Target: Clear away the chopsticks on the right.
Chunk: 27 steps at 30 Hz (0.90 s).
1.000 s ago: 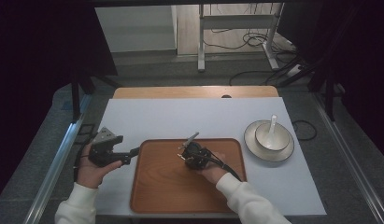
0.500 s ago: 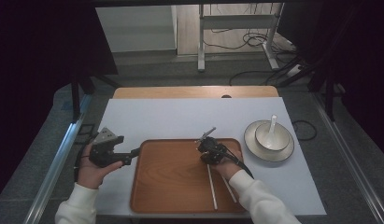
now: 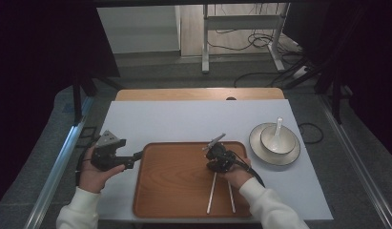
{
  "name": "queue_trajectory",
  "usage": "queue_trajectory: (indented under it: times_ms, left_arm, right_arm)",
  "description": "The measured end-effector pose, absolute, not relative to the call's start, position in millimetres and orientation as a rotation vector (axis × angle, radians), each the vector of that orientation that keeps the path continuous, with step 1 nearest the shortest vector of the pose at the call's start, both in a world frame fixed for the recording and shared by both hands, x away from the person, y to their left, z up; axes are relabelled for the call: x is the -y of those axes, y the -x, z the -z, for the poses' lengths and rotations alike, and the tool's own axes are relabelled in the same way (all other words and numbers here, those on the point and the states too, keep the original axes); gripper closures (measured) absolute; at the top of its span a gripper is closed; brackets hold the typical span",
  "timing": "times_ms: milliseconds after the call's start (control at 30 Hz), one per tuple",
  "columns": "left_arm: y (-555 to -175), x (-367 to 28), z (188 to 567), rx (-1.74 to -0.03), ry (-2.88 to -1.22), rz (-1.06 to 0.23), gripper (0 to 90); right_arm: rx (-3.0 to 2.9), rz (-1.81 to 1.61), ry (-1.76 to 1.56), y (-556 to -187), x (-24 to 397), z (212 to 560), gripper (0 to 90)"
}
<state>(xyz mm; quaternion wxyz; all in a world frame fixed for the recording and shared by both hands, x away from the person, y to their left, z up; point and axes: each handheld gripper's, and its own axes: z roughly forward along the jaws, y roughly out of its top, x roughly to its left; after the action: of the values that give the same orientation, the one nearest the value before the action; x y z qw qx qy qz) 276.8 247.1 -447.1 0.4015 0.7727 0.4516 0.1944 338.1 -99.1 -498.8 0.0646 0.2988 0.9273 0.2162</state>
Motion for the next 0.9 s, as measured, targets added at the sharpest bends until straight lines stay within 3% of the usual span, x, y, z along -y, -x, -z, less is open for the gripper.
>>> queue_trajectory:
  times_ms: [367,900]
  left_arm:
    - [-276,-249,444,-1.138,-1.951,-0.498,19.6]
    - [-276,-247,446,-1.141,-1.950,-0.495,19.6]
  right_arm:
    - [-2.819,-0.604,-0.888,-312,114,496,90.0]
    - [-2.753,-0.568,-1.006,-320,150,495,90.0]
